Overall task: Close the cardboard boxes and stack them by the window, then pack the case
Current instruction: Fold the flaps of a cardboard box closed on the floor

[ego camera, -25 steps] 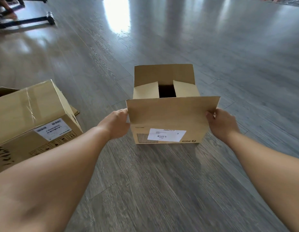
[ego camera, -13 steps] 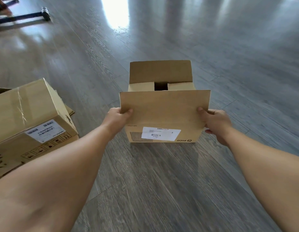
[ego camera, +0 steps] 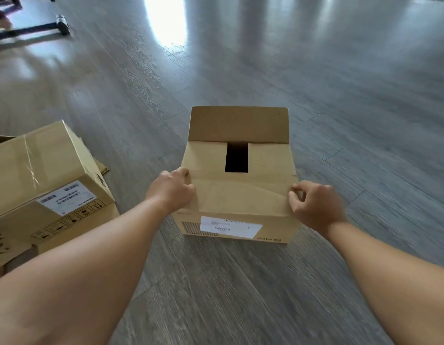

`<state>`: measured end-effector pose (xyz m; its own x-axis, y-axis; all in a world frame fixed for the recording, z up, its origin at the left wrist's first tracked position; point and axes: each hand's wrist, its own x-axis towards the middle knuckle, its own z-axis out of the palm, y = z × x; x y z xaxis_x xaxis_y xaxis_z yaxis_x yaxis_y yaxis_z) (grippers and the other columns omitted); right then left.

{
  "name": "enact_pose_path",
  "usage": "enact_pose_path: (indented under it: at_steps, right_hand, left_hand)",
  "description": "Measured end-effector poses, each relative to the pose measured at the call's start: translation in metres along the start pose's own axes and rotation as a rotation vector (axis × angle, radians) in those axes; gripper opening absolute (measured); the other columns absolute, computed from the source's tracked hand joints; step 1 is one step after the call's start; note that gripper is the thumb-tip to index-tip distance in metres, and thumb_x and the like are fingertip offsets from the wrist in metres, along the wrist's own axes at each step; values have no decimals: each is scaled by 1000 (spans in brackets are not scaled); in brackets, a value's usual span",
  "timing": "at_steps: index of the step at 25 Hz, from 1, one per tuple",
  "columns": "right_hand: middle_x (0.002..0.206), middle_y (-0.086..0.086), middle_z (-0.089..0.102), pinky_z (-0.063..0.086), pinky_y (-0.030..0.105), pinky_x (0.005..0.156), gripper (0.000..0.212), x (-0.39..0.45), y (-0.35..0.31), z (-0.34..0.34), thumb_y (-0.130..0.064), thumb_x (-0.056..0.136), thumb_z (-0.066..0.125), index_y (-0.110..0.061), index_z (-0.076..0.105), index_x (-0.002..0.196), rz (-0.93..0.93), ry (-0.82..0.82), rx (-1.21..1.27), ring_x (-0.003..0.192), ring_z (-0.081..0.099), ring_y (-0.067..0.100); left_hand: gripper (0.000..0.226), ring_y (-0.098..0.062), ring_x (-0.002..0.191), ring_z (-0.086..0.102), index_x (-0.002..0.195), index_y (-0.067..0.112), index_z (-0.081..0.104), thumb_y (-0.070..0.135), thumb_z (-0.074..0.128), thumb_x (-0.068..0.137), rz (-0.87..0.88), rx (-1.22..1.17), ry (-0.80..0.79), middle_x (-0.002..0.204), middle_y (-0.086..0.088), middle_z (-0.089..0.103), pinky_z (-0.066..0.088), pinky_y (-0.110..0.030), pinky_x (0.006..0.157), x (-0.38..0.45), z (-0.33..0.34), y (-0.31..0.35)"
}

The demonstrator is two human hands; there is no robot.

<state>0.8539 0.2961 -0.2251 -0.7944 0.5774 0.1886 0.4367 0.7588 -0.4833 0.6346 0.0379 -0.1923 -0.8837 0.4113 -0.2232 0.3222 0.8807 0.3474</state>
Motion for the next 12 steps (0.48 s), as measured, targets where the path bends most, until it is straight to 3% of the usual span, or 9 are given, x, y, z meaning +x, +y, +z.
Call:
enact_pose_path:
  at_steps: [1,2,4,8,12]
  right_hand:
    - [57,-4,63,48,26,56,11,-5,-2,-2,-25,84,67,-18,73,76,-63,1,-47,55,62,21]
    - [48,-7,55,41,22,49,22,-8,-5,-4,-23,83,68,-18,63,62,-103,-1,-104,45,56,18]
    - [44,-7,47,34,19,45,32,-7,-11,-8,-20,84,67,-17,54,56,-134,-35,-167,40,49,15]
    - [81,6,58,49,33,62,18,16,-21,-6,-21,90,57,-8,63,80,-55,-71,-196,71,58,27]
    - [112,9,58,50,40,81,27,57,-23,-6,-24,91,55,-6,64,108,-5,-121,-246,103,58,31]
  left_hand:
    - [38,-27,94,56,125,34,52,47,51,89,14,63,9,114,-7,55,44,-35,74,-7,0,-4]
    - [36,-26,90,54,123,34,51,52,49,92,29,107,20,108,-5,52,44,-35,72,-13,2,-8]
    - [33,-25,88,52,121,30,51,51,48,96,67,83,39,106,-2,48,44,-36,74,-21,7,-14]
    - [22,-26,95,57,103,17,58,38,54,96,157,9,65,105,-2,52,48,-37,81,-21,14,-12]
    - [17,-27,98,58,96,15,59,32,60,94,213,2,145,105,-1,59,45,-35,80,-26,23,-15]
